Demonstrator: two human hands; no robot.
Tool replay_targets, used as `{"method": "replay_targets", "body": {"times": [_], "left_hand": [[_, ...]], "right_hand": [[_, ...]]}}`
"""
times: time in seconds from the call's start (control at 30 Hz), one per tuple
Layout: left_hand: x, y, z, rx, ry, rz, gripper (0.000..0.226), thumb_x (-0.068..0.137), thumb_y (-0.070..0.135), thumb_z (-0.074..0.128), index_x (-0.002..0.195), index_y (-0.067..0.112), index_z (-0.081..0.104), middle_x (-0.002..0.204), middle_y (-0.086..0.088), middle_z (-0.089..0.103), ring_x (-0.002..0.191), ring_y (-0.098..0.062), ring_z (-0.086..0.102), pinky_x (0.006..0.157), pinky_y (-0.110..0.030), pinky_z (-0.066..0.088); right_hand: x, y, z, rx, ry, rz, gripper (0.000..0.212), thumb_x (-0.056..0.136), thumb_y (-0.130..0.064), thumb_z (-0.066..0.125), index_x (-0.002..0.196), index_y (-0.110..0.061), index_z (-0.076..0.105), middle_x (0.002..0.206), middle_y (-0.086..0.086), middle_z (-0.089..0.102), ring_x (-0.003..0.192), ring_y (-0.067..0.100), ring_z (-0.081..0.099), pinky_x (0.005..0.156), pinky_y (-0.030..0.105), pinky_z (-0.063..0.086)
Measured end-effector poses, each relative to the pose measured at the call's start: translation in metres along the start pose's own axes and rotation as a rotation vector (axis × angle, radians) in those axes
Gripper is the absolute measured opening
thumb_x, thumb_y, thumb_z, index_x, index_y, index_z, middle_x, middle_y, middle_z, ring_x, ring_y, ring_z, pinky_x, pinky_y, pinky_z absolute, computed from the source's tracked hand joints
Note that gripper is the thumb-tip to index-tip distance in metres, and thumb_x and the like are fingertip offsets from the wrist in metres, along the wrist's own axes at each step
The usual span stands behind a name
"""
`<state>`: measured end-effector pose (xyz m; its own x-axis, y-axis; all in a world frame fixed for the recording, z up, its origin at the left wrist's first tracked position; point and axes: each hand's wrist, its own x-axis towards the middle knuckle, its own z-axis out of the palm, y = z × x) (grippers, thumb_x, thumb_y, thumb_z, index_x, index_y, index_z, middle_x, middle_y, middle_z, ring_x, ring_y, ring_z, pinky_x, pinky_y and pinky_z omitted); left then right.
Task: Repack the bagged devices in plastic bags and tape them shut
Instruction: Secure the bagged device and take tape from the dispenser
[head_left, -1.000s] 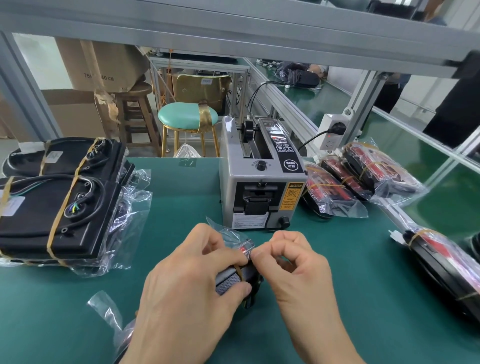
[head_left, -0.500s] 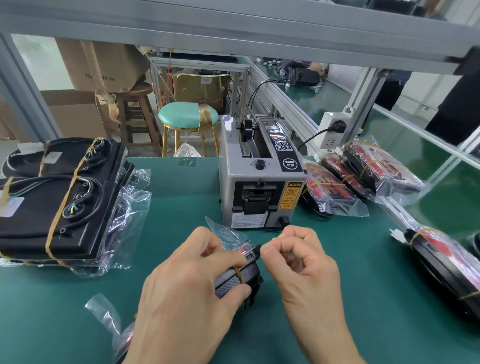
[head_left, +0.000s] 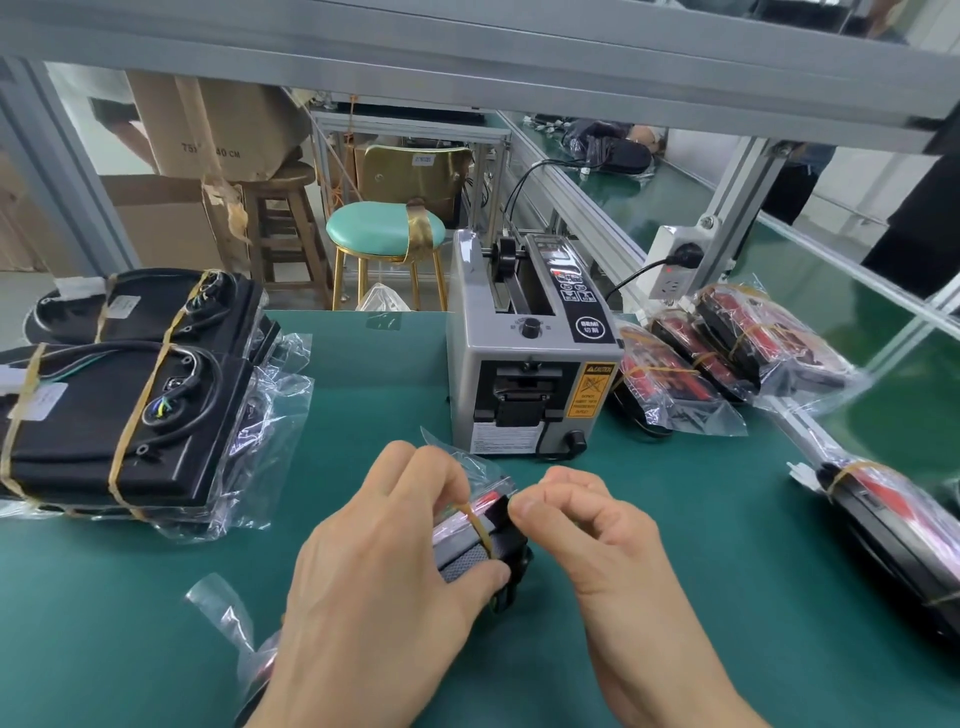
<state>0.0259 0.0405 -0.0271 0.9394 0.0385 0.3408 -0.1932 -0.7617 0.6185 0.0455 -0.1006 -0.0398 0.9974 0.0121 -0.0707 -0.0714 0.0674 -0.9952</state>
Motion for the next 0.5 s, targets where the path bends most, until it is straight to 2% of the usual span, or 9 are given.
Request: {"method": "replay_targets", "body": {"times": [0.2, 0.37, 0.5], "left_hand": [[-0.0003, -0.0010, -0.0005, 0.006, 0.004, 0.039, 0.045, 0.050, 0.041, 0.081, 0.076, 0.035, 0.044, 0.084, 0.014, 0.046, 0.073, -0.013, 0.046, 0.052, -0.023, 0.039], [0.0002, -0.0007, -0.0013, 0.047, 0.006, 0.067, 0.045, 0.049, 0.037, 0.086, 0.076, 0.035, 0.050, 0.083, 0.016, 0.046, 0.070, -0.014, 0.046, 0.047, -0.025, 0.040], [0.0006, -0.0001, -0.0021, 0.059, -0.006, 0.057, 0.047, 0.047, 0.038, 0.088, 0.076, 0.036, 0.050, 0.082, 0.018, 0.046, 0.056, -0.011, 0.047, 0.044, -0.026, 0.041]], "right_hand": [[0.0004, 0.0012, 0.0021, -0.077, 0.104, -0.045, 0.017, 0.074, -0.018, 0.070, 0.057, -0.017, 0.071, 0.084, -0.008, 0.048, 0.065, 0.002, 0.041, 0.058, 0.009, 0.033], [0.0020, 0.0040, 0.0022, -0.114, 0.128, -0.059, 0.011, 0.069, -0.023, 0.071, 0.061, -0.016, 0.073, 0.079, -0.016, 0.048, 0.067, 0.002, 0.041, 0.060, 0.011, 0.033], [0.0020, 0.0049, 0.0019, -0.077, 0.118, -0.059, 0.012, 0.071, -0.021, 0.076, 0.062, -0.015, 0.073, 0.082, -0.013, 0.049, 0.067, -0.002, 0.043, 0.061, 0.008, 0.034]]}}
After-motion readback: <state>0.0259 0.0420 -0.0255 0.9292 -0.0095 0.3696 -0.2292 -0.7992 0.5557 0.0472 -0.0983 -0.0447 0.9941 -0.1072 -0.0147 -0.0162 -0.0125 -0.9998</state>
